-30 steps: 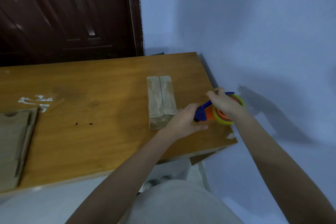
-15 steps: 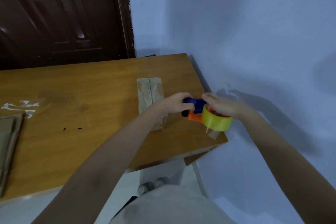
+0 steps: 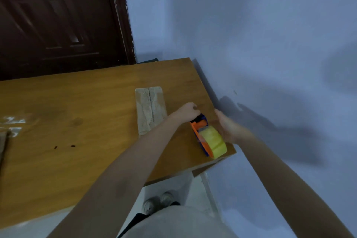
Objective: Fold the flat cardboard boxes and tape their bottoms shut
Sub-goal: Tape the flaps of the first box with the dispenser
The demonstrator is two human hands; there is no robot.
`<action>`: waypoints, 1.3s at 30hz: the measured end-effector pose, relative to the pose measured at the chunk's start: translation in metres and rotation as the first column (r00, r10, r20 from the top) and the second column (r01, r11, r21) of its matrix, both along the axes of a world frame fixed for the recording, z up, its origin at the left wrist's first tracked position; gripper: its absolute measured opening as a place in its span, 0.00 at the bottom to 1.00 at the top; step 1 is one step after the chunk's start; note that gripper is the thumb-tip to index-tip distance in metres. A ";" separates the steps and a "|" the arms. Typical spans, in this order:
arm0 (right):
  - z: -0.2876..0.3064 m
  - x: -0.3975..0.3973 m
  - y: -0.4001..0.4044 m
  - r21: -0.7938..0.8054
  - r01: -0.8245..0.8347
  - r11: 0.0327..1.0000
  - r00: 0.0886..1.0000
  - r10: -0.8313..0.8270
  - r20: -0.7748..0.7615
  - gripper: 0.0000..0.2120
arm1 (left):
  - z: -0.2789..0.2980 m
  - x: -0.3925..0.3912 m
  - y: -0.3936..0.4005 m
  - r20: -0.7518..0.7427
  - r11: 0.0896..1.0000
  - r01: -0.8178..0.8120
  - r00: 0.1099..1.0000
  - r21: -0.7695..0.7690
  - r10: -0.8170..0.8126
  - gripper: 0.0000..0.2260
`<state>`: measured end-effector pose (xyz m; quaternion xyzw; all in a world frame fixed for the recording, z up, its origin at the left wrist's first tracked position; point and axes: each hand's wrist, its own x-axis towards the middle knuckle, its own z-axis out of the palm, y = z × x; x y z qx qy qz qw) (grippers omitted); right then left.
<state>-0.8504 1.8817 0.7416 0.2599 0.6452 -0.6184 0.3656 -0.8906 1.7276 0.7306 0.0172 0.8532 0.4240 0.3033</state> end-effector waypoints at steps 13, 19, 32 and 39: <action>-0.015 -0.023 -0.024 0.077 0.111 0.991 0.989 -0.118 0.085 0.32 | -0.011 0.007 0.001 -0.028 0.993 -0.121 0.992 0.014 0.121 0.13; -0.019 -0.027 -0.023 0.028 0.095 0.995 0.988 -0.097 0.117 0.25 | 0.017 0.012 -0.012 -0.171 0.988 -0.137 0.974 0.075 0.148 0.16; 0.010 0.020 -0.065 0.516 -0.016 0.856 0.594 0.424 -0.684 0.15 | -0.015 0.092 -0.150 -0.253 0.722 -0.668 0.678 0.180 0.690 0.13; -0.022 0.054 -0.098 0.517 -0.163 0.840 0.597 0.502 -0.627 0.20 | -0.033 0.134 -0.147 -0.038 0.677 -0.675 0.700 0.294 0.713 0.20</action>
